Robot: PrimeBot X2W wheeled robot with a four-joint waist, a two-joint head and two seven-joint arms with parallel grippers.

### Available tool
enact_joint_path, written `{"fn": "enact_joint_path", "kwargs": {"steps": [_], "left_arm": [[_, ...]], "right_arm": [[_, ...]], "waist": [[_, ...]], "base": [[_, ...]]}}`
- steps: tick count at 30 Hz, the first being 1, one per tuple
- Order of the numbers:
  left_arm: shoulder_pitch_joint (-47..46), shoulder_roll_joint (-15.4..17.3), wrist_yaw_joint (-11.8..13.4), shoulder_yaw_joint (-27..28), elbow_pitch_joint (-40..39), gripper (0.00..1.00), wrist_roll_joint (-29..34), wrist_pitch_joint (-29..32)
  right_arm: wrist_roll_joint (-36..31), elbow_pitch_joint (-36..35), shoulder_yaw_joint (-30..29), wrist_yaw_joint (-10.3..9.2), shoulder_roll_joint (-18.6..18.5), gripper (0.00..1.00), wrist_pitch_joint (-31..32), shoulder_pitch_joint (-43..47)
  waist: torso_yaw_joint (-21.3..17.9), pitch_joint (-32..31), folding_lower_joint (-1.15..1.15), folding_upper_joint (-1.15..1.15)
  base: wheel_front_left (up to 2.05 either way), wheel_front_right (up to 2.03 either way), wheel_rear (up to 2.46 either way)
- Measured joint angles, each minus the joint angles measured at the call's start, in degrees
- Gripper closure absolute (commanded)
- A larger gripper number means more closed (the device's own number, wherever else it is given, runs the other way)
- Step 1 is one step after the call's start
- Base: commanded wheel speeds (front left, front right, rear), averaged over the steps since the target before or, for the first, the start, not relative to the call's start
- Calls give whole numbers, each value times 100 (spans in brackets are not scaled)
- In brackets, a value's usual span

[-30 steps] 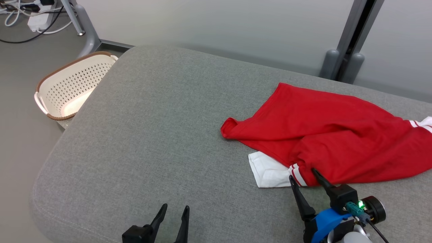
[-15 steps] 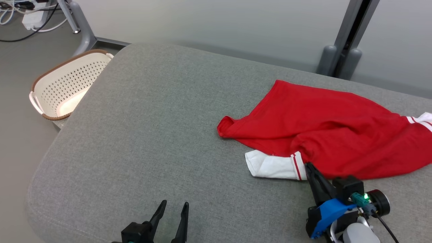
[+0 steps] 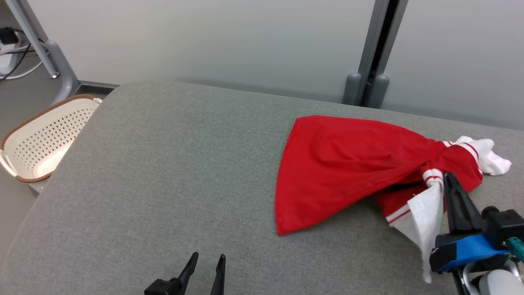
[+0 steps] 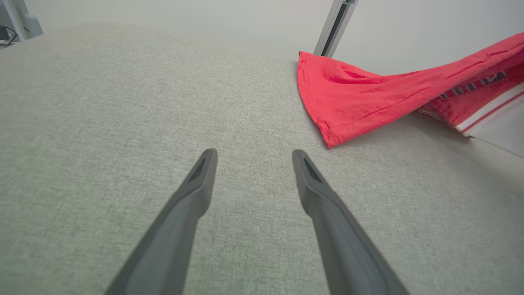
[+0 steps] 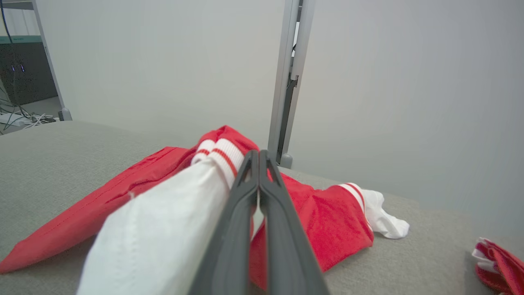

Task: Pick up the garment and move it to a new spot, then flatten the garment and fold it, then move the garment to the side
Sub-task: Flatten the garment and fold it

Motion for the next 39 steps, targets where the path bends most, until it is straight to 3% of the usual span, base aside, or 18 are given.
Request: {"fn": "enact_joint_path", "kwargs": {"steps": [5,9,10,11,12,20,28,39], "left_arm": [[21,0,0,-93,-1,0,-26,0],[19,0,0,-162,14,0,-31,1],[17,0,0,-163,22,0,-33,1],[15,0,0,-164,36,0,-33,0],[13,0,0,-164,48,0,-33,0],[17,0,0,2,107,0,34,0],[30,0,0,-51,52,0,38,0],[-20,0,0,-159,37,0,38,0]], "right_arm": [[-120,-261,87,0,-415,100,-1,-24],[-220,204,634,0,-528,100,58,-246],[-266,421,800,0,-521,80,162,-299],[-296,668,956,0,-482,25,299,-354],[-278,867,1074,0,-411,0,333,-389],[5,1735,1445,0,85,0,47,-448],[226,766,1200,0,178,0,0,377],[237,1229,978,0,211,0,0,1011]], "waist": [[-111,-14,0,0],[-47,41,0,0],[-22,56,0,0],[3,72,0,0],[26,88,0,0],[-5,165,1,0],[-363,121,1,0],[-500,12,1,0]], "base": [[0,0,0],[0,0,0],[0,0,0],[0,0,0],[0,0,0],[0,0,0],[0,0,0],[0,0,0]]}}
